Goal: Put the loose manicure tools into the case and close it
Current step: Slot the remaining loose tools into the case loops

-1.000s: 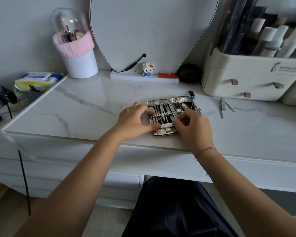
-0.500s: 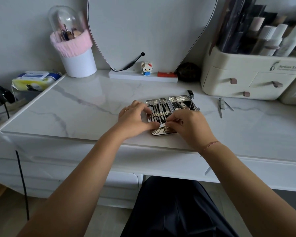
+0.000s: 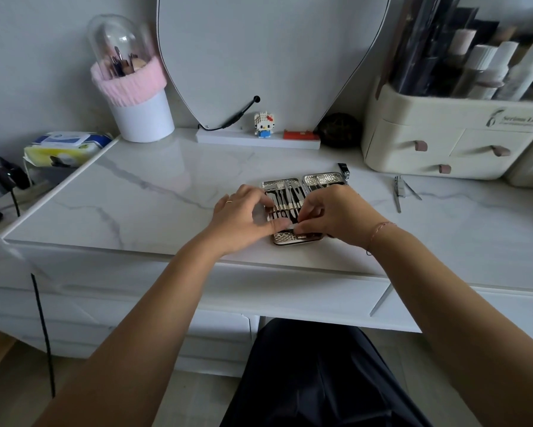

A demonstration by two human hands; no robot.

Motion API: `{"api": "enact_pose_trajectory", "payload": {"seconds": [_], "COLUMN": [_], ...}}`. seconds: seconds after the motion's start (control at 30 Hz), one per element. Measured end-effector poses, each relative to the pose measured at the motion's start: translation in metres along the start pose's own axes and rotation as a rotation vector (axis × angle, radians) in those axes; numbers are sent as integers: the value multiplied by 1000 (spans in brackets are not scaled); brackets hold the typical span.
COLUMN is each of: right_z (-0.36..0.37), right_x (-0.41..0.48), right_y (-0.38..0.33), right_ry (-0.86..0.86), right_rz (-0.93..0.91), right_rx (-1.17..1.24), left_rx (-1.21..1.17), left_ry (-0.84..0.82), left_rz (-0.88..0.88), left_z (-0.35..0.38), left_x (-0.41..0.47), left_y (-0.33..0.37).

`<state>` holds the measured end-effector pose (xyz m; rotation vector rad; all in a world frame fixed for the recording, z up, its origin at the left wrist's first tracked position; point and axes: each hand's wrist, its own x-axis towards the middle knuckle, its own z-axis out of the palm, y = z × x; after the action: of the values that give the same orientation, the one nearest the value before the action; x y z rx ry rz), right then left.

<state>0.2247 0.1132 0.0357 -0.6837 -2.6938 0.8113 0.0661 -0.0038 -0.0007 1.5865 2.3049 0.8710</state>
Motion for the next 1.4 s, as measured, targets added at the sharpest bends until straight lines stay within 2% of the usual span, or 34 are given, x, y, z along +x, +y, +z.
{"api": "enact_pose_trajectory", "payload": {"seconds": [0.3, 0.4, 0.47, 0.53, 0.6, 0.67, 0.73, 0.83, 1.0, 1.4], "right_z": [3, 1, -7, -23, -42, -58, -67, -67, -66, -68], "right_x": [3, 0, -5, -8, -10, -8, -3, 4, 7, 2], "right_y": [1, 6, 18, 41, 68, 96, 119, 127, 122, 128], "right_ry": [-15, -6, 104, 327, 532, 610, 606, 568, 558, 566], "right_rz": [38, 18, 33, 96, 237, 406, 527, 606, 612, 564], "right_rx": [-30, 114, 239, 229, 178, 100, 25, -46, -100, -44], "left_rx": [24, 35, 56, 41, 40, 79, 161, 232, 246, 268], "left_ry": [41, 29, -4, -63, -92, -74, -62, -71, -55, -59], "left_rz": [0, -7, -17, -53, -80, -80, -60, -37, -30, -37], "left_z": [3, 1, -1, -3, -2, 1, 5, 10, 11, 12], "left_x": [1, 1, 2, 5, 11, 17, 21, 23, 24, 23], "left_y": [0, 2, 5, 10, 12, 12, 8, 2, -1, 1]}}
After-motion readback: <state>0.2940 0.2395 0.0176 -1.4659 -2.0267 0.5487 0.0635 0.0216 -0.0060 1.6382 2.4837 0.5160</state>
